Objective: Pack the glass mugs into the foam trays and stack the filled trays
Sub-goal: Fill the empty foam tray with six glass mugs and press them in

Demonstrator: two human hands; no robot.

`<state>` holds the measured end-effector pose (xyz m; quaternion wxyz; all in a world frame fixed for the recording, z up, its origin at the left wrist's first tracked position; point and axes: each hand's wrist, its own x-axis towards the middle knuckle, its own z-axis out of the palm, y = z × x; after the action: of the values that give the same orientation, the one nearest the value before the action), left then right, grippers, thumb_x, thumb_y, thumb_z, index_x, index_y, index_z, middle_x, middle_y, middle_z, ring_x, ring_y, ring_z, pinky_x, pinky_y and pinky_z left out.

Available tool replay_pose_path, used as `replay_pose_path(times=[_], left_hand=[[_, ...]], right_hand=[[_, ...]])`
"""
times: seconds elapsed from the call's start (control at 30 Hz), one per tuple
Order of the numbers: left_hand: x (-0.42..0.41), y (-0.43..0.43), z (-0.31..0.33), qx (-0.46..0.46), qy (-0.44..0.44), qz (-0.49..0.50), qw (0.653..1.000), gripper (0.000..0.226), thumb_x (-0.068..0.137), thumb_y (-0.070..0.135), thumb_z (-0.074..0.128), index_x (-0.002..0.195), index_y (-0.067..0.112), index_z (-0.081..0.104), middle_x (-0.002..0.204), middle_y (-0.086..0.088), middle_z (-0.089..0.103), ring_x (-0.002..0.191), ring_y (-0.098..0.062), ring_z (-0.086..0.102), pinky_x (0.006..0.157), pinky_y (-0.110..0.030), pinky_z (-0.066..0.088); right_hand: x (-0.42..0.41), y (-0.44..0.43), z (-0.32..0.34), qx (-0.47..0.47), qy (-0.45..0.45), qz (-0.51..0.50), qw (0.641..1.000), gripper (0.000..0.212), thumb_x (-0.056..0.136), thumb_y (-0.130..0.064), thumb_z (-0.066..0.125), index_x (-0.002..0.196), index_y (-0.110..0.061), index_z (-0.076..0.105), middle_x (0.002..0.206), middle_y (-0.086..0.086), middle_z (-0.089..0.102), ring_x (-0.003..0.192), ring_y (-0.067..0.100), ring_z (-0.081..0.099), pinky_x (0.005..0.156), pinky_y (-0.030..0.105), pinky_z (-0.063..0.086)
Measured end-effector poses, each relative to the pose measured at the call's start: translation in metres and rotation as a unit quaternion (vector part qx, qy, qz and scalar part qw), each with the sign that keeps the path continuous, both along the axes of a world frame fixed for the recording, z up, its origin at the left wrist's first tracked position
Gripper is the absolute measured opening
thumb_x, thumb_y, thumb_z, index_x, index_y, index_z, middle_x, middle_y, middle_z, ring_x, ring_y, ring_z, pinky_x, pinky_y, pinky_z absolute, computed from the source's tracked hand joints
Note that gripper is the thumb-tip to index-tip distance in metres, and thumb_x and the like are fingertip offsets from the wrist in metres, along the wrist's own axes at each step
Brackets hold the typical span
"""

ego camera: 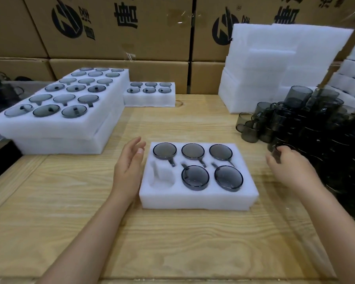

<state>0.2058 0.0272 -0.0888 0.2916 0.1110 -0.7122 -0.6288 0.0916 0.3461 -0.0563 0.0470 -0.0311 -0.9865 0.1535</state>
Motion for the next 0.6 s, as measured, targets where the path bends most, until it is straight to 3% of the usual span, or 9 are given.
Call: replay_pose_path(times=[0.1,0.23,0.37,0.47,0.6], left_hand=[[-0.007,-0.005,-0.005,0.081,-0.041,-0.023,0.996,0.026,0.102,0.027,0.042,0.126,0.035,0.048,0.122,0.006,0.060,0.120,-0.019,0.054,0.086,-0.023,0.045],[-0.005,-0.007,-0.006,0.077,-0.053,-0.039,0.995,0.031,0.084,0.047,0.048,0.114,0.048,0.051,0.113,0.013,0.067,0.108,-0.012,0.063,0.085,-0.029,0.047],[-0.006,-0.007,-0.006,0.079,-0.048,-0.048,0.995,0.034,0.080,0.049,0.047,0.113,0.049,0.052,0.106,0.020,0.069,0.100,-0.006,0.065,0.081,-0.029,0.047],[-0.006,-0.006,-0.006,0.082,-0.051,-0.050,0.994,0.033,0.079,0.049,0.048,0.112,0.048,0.053,0.104,0.021,0.070,0.100,-0.007,0.065,0.084,-0.031,0.049],[-0.006,-0.005,-0.007,0.075,-0.055,-0.056,0.994,0.032,0.081,0.051,0.051,0.113,0.048,0.053,0.106,0.021,0.069,0.100,-0.003,0.064,0.086,-0.031,0.048]], right_hand=[[0.007,0.001,-0.003,-0.020,0.046,0.003,0.999,0.044,0.095,-0.040,0.044,0.129,-0.012,0.050,0.119,0.013,0.059,0.111,0.035,0.050,0.089,0.044,0.045],[0.020,-0.003,-0.004,-0.019,0.115,0.016,0.993,0.035,0.091,-0.045,0.049,0.096,-0.014,0.063,0.100,0.008,0.062,0.098,0.032,0.052,0.079,0.040,0.042],[0.035,-0.007,-0.012,-0.025,0.176,0.019,0.984,0.044,0.083,-0.055,0.056,0.072,-0.012,0.057,0.093,0.002,0.053,0.089,0.027,0.050,0.067,0.034,0.038],[0.041,-0.006,-0.018,-0.049,0.175,0.009,0.983,0.048,0.075,-0.055,0.065,0.071,-0.009,0.053,0.099,0.001,0.041,0.084,0.026,0.050,0.063,0.033,0.042],[0.043,-0.003,-0.021,-0.088,0.122,-0.002,0.989,0.044,0.074,-0.048,0.070,0.076,-0.008,0.050,0.105,0.004,0.040,0.079,0.026,0.049,0.067,0.034,0.040]])
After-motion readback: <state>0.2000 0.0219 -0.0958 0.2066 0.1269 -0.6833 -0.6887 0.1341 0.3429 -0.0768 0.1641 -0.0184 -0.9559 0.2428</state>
